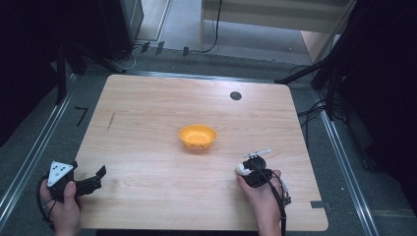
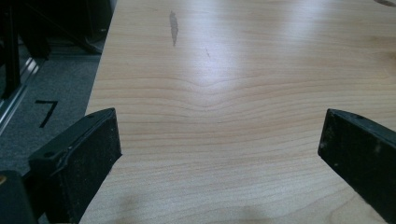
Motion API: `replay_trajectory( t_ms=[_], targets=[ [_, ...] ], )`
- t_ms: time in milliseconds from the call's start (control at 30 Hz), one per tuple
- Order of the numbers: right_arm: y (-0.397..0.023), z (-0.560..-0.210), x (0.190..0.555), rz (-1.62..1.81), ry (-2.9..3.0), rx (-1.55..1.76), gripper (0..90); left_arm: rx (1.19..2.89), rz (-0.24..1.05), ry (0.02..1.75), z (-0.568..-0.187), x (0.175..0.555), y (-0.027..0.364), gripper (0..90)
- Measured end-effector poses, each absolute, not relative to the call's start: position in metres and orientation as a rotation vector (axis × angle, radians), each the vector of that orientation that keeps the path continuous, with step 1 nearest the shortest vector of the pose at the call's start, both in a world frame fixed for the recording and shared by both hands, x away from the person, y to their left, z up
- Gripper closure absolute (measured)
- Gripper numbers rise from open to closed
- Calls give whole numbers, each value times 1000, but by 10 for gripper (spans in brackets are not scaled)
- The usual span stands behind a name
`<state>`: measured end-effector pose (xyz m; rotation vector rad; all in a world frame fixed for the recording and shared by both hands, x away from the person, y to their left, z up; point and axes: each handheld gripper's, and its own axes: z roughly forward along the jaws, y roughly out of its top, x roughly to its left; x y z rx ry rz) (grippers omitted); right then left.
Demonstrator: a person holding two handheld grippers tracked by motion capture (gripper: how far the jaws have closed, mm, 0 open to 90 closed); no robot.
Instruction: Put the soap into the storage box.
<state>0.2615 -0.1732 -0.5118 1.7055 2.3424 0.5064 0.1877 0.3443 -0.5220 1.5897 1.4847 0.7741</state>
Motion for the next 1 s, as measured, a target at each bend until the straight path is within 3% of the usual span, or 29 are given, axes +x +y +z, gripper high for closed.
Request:
replay_trajectory(
  t_ms=[567, 1000],
  targets=[
    [-191, -509, 258, 627, 2513, 1490, 514, 1578, 759, 1490, -522, 188, 346, 0],
    [-187, -477, 275, 629, 2562, 1272, 515, 1583, 761, 1486, -522, 188, 346, 0]
  ],
)
